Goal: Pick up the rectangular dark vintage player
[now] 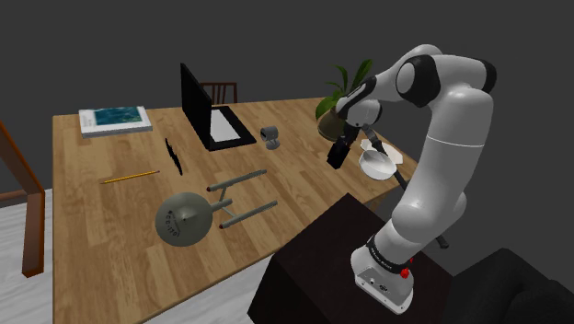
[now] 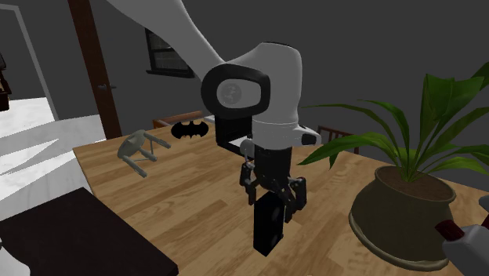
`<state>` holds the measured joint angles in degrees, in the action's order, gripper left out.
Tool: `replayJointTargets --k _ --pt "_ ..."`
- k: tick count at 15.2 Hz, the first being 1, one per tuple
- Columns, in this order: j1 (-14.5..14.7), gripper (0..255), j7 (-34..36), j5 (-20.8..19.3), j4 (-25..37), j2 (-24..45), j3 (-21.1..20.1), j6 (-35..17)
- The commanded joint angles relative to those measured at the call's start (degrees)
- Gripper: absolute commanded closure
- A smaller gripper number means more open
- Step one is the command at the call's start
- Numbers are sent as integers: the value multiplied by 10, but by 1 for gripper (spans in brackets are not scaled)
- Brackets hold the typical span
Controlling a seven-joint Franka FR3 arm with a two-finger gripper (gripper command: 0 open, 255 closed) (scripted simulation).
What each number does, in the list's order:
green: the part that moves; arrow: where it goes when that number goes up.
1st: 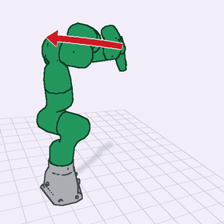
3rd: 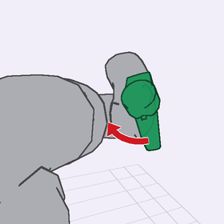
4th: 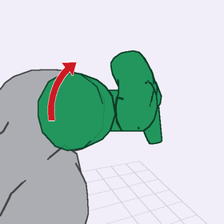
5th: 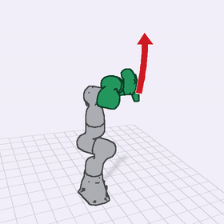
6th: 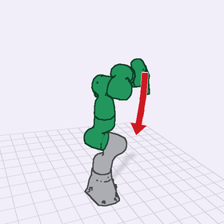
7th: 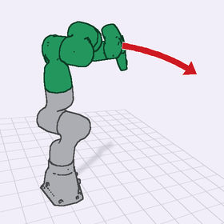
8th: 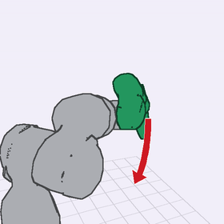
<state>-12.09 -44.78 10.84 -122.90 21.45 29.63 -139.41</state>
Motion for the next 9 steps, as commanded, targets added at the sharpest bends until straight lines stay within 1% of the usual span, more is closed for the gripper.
replayJointTargets --k 1,2,9 --pt "-2 0 -3 4 -1 5 -2 -5" --pt "-2 255 -2 4 1 5 -2 -4" --pt "-2 255 -2 3 0 4 -2 -4"
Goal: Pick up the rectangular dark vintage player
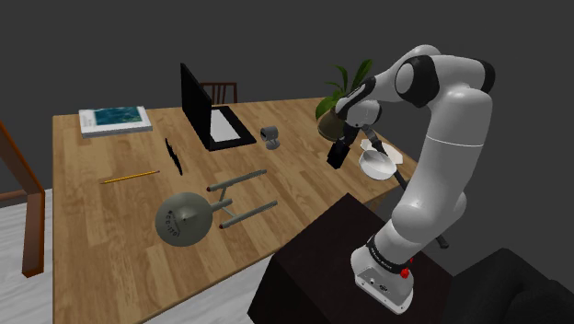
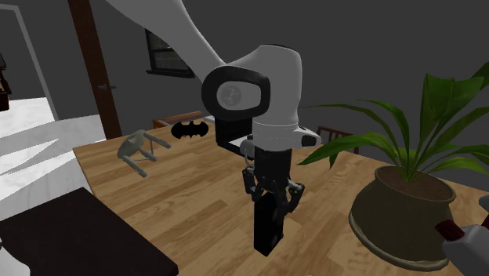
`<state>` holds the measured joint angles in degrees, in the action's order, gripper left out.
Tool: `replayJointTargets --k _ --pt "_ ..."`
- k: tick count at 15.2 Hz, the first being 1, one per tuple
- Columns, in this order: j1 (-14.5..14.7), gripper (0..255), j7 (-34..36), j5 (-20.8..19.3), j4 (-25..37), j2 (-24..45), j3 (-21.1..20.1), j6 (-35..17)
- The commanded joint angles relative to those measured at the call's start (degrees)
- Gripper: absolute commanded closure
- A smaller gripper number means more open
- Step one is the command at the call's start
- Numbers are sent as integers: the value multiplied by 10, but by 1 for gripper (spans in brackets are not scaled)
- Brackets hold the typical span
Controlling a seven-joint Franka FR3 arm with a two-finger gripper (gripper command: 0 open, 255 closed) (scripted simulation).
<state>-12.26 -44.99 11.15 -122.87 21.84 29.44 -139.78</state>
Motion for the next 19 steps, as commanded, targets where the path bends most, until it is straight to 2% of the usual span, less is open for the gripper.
replayJointTargets --k 1,19 --pt "0 255 0 0 0 0 0 0" --pt "26 255 39 -65 18 -88 33 95"
